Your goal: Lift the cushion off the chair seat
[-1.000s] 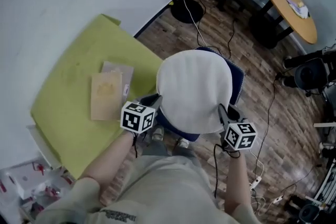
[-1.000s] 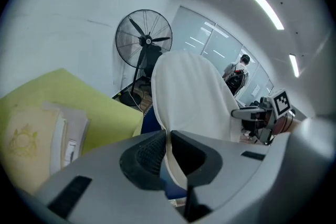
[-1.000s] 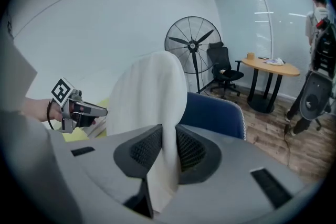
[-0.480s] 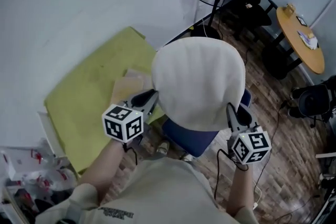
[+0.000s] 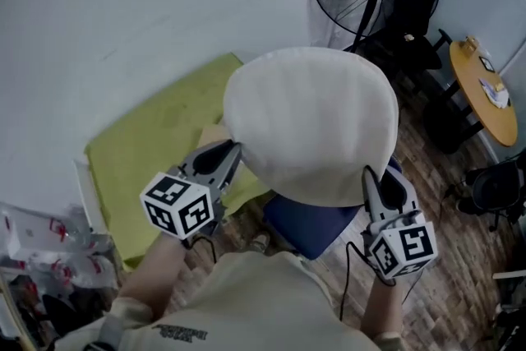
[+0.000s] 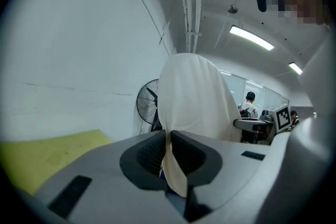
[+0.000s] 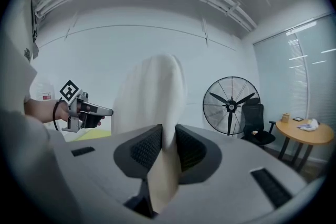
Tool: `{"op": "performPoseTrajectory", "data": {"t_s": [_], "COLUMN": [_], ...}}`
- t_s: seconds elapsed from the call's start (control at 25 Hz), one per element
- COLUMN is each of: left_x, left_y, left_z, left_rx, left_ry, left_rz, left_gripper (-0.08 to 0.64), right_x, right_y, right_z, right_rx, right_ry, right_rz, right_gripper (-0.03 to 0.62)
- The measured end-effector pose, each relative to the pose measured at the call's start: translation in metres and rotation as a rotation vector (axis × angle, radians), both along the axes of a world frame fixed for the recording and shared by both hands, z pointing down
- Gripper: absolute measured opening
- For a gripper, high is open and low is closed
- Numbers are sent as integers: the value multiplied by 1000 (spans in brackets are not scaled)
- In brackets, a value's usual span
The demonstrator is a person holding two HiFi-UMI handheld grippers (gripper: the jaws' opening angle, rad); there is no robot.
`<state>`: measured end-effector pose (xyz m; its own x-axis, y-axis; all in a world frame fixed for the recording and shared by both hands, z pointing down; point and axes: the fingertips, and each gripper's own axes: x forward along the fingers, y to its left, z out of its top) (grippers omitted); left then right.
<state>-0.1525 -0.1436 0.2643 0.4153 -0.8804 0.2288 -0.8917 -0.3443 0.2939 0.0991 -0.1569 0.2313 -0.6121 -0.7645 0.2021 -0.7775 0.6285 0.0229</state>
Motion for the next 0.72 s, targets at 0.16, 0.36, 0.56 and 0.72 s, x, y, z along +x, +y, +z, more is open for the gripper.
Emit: {"op": "performPoseTrajectory", "data": {"t_s": [0.16,0.36,0.56,0.72], "left_x": [-9,-22,-33,-29], "left_y": [10,22,32,25], "left_z": [-12,-16,-14,-17], "left_rx": [25,39,52,60], "left_ry": [-12,-25,1,-4], "left_rz": [-34,-63,-86,-86], "left_gripper": [51,51,51,51], "right_x": [-8,-23,-35,-32], "right_y": [-1,0,5,1], "right_z": [-5,-3,-1,-3], "right_rx": [3,3,3,10], "right_ry": [-4,-12,-10,-13], "right_rz": [-24,-48,-57,-45], "right_gripper": [94,94,95,94]}}
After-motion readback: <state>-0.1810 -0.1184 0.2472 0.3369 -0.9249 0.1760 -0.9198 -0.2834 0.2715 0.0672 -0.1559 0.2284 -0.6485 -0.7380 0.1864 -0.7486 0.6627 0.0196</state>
